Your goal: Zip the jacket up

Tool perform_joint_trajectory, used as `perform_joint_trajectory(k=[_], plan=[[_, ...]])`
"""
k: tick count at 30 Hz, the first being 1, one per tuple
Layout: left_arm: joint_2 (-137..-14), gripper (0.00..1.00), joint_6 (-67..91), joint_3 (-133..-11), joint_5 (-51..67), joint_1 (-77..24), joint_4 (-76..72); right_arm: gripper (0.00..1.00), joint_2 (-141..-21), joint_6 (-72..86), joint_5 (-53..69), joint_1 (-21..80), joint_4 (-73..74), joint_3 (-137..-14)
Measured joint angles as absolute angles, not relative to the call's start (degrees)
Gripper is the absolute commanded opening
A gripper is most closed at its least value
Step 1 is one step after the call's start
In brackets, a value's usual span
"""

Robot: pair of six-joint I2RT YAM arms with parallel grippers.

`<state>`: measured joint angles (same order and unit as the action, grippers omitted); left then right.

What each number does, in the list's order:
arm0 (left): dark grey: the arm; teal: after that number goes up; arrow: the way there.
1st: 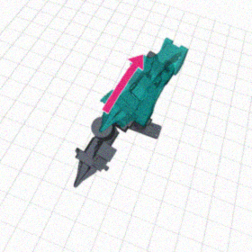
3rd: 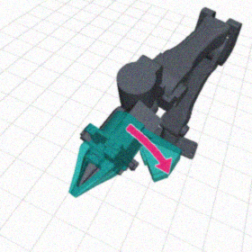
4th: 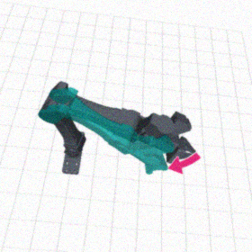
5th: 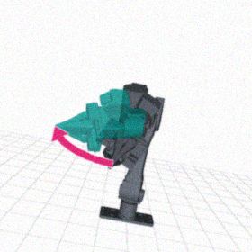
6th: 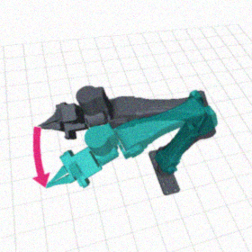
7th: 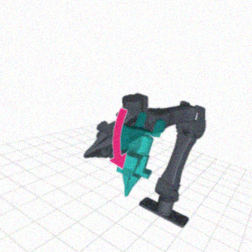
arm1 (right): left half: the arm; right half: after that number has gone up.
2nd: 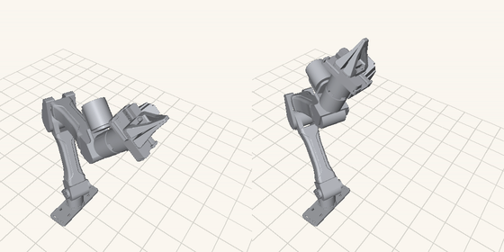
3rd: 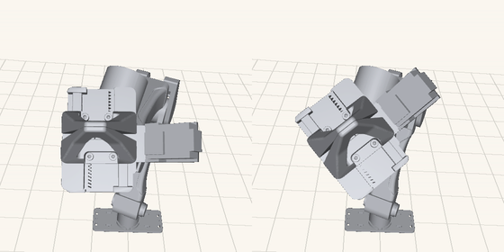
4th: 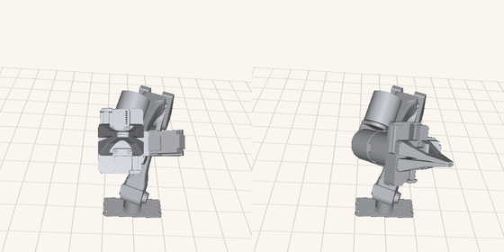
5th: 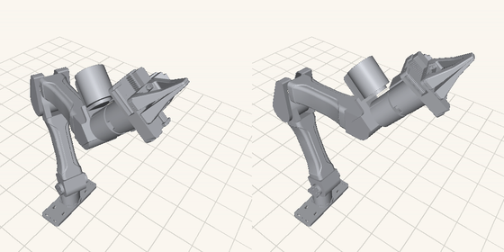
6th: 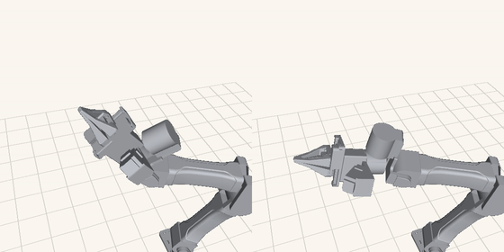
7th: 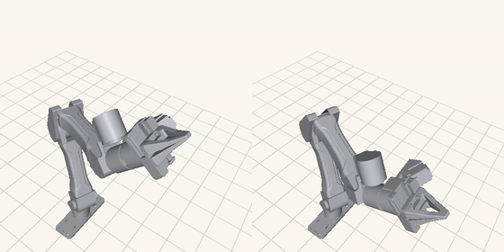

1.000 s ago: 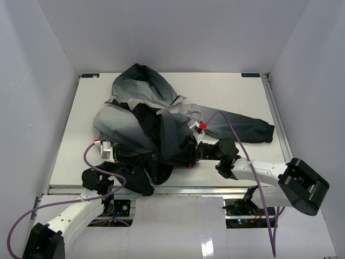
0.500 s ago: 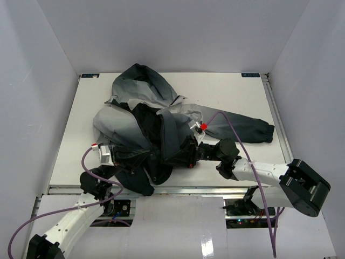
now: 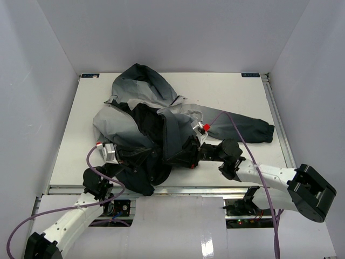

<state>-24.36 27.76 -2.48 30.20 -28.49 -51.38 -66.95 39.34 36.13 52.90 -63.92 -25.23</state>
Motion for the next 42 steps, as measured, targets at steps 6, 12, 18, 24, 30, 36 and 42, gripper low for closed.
perform_joint_trajectory(k=[6, 12, 18, 24, 30, 36, 42], plan=[[-26.20, 0.00, 24.10, -2.48, 28.83, -33.55, -51.11, 0.08, -62.79, 37.88, 35.19, 52.90, -61.02, -24.35], [-26.25, 0.00, 22.53, -2.46, 28.59, -35.11, -53.95, 0.08, -61.12, 36.74, 34.44, 52.90, -59.23, -23.48], [-24.13, 0.00, 22.45, -2.44, 27.97, -35.11, -57.32, 0.08, -61.40, 37.01, 34.26, 52.92, -59.74, -22.62], [-23.62, 0.00, 22.41, -2.44, 27.92, -35.11, -58.08, 0.08, -63.12, 37.62, 34.35, 52.93, -61.36, -22.55], [-23.87, 0.00, 22.33, -2.44, 27.87, -35.11, -58.64, 0.08, -65.33, 39.83, 34.75, 52.96, -65.10, -22.52], [-25.00, 0.00, 22.54, -2.44, 27.86, -35.11, -59.91, 0.08, -67.00, 41.24, 34.98, 53.01, -66.88, -22.52], [-26.18, 0.00, 23.06, -2.44, 27.88, -35.11, -61.68, 0.08, -67.53, 41.83, 35.07, 53.14, -67.99, -22.55]])
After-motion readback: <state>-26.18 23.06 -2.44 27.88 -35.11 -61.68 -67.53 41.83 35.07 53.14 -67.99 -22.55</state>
